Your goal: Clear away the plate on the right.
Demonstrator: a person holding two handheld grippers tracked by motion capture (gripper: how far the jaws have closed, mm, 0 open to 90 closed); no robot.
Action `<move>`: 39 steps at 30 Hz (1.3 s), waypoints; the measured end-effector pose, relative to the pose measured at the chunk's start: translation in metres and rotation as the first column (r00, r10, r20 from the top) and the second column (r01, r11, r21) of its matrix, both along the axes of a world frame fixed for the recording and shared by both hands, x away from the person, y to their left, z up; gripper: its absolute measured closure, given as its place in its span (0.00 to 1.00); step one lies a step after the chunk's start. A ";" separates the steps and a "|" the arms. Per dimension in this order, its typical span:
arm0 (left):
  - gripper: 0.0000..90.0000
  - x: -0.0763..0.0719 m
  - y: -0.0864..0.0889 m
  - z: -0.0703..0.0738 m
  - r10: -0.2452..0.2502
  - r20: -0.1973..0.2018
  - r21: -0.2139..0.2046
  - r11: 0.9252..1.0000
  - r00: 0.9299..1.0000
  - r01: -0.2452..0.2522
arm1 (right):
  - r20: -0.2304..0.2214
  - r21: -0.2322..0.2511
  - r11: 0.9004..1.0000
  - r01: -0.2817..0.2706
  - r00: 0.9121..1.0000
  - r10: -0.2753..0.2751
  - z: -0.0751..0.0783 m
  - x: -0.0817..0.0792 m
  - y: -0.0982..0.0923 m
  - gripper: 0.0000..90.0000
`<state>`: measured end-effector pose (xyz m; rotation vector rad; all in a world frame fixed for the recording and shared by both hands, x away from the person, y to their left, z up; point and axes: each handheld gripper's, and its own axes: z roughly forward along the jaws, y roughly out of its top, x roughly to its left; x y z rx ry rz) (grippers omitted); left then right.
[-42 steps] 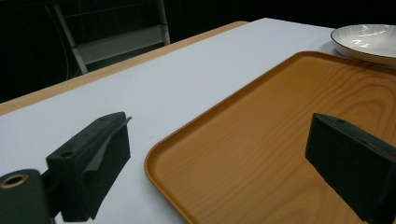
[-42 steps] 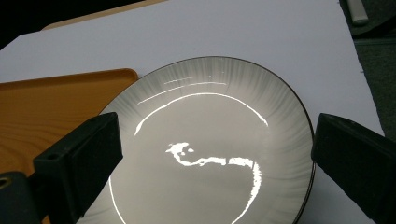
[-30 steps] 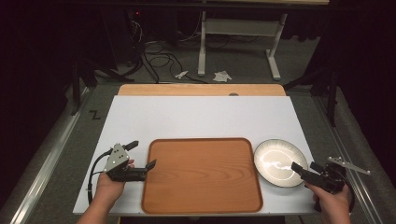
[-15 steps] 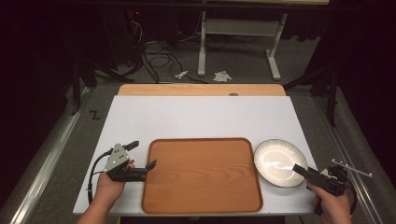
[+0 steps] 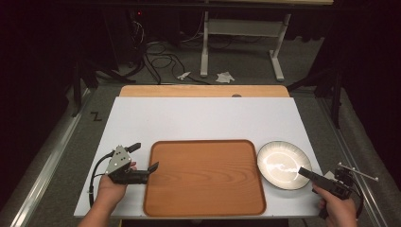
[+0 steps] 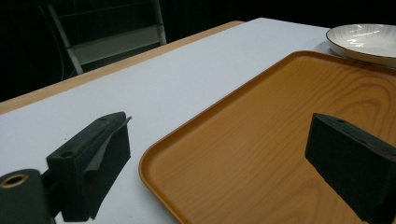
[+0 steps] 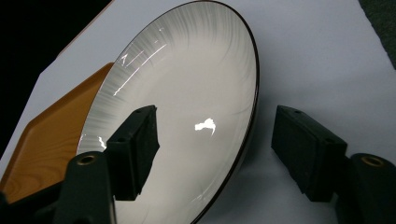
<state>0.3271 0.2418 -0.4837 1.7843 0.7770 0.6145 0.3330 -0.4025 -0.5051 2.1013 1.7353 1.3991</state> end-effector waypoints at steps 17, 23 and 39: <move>0.08 0.000 0.000 0.000 -0.004 -0.001 -0.004 1.000 1.000 0.004 | -0.069 0.064 0.997 0.038 0.997 -0.034 -0.003 0.000 -0.005 0.60; 0.08 0.000 0.000 0.000 -0.005 -0.001 -0.004 1.000 1.000 0.005 | -0.083 0.086 0.996 0.034 0.996 -0.027 -0.003 0.001 -0.006 0.62; 0.08 -0.002 0.000 0.001 -0.008 0.003 0.001 1.000 1.000 0.008 | -0.119 0.152 0.988 0.037 0.993 -0.019 -0.011 0.006 -0.014 0.85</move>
